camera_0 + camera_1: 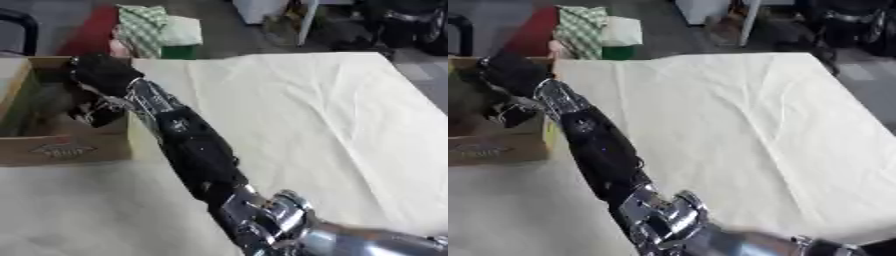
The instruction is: Pick up objects on the table and place them in the box.
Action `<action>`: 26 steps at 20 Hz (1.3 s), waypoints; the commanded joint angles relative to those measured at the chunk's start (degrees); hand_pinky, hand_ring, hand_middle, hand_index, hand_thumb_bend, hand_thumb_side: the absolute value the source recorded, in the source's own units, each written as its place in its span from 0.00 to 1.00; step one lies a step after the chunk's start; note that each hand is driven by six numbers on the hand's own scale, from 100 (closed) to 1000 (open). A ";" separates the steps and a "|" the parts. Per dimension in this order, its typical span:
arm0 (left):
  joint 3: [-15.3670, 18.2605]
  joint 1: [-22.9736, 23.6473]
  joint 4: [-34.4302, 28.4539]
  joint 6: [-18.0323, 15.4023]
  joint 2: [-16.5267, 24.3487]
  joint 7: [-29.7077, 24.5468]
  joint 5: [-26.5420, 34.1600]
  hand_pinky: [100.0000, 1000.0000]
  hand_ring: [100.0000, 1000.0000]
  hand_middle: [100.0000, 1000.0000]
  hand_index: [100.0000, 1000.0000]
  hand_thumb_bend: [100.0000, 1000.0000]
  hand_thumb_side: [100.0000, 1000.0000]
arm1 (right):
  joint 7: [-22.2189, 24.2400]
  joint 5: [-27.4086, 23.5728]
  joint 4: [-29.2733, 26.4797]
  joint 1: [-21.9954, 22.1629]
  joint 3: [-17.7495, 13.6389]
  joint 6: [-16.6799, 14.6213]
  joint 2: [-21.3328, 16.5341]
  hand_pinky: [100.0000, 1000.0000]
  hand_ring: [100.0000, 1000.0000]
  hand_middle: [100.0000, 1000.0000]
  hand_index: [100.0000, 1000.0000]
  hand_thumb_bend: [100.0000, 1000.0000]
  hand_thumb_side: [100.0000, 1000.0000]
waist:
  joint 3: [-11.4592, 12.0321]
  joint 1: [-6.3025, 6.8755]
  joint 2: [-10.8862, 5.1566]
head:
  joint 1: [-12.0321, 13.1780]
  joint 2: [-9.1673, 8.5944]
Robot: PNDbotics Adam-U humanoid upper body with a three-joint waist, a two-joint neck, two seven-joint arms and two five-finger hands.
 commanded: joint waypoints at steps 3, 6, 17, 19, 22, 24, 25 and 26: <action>0.11 -0.89 -0.70 -0.08 0.57 -0.08 0.39 0.61 0.62 0.53 0.51 0.00 0.84 | 2.64 1.85 0.27 -0.78 0.53 -1.18 -0.02 0.75 0.64 0.48 0.73 0.00 0.26 | -0.07 0.56 -1.02 | -0.18 -0.61; 0.14 -0.86 -0.71 -0.09 0.58 -0.03 0.37 0.61 0.62 0.53 0.51 0.00 0.84 | 6.29 3.05 0.79 -0.86 0.68 -2.22 -0.14 0.77 0.70 0.55 0.77 0.00 0.32 | -0.14 0.57 -1.01 | -0.16 -0.57; 0.21 -0.79 -0.73 -0.12 0.62 0.04 0.34 0.61 0.62 0.53 0.51 0.00 0.84 | 19.34 4.96 0.07 -1.21 0.90 -7.50 -0.12 0.88 0.86 0.86 0.93 0.16 0.46 | -0.31 0.64 -1.02 | -0.06 -0.57; 0.23 -0.78 -0.72 -0.12 0.63 0.05 0.34 0.61 0.62 0.53 0.51 0.00 0.84 | 20.65 4.51 -0.33 -1.25 0.81 -8.13 -0.07 0.89 0.87 0.88 0.94 0.17 0.53 | -0.33 0.65 -1.02 | -0.08 -0.60; 0.24 -0.75 -0.71 -0.12 0.64 0.07 0.32 0.61 0.62 0.53 0.51 0.00 0.84 | 21.23 3.00 -1.17 -1.32 0.67 -8.72 -0.23 0.89 0.88 0.91 0.96 0.17 0.58 | -0.38 0.66 -1.03 | -0.05 -0.61; 0.25 -0.72 -0.71 -0.13 0.67 0.08 0.30 0.61 0.63 0.53 0.51 0.00 0.84 | 20.93 1.38 -1.25 -1.47 0.78 -9.08 -0.96 0.90 0.88 0.93 0.97 0.17 0.63 | -0.40 0.63 -1.04 | -0.04 -0.58; 0.25 -0.70 -0.70 -0.13 0.69 0.09 0.29 0.61 0.63 0.53 0.51 0.00 0.84 | 20.78 0.52 -1.18 -1.56 0.82 -9.16 -1.31 0.90 0.89 0.94 0.97 0.17 0.67 | -0.41 0.62 -1.04 | -0.05 -0.57; 0.25 -0.69 -0.70 -0.13 0.70 0.09 0.28 0.61 0.63 0.53 0.51 0.00 0.84 | 20.67 -0.32 -1.10 -1.64 0.87 -9.19 -1.60 0.90 0.89 0.94 0.97 0.16 0.70 | -0.42 0.61 -1.04 | -0.05 -0.56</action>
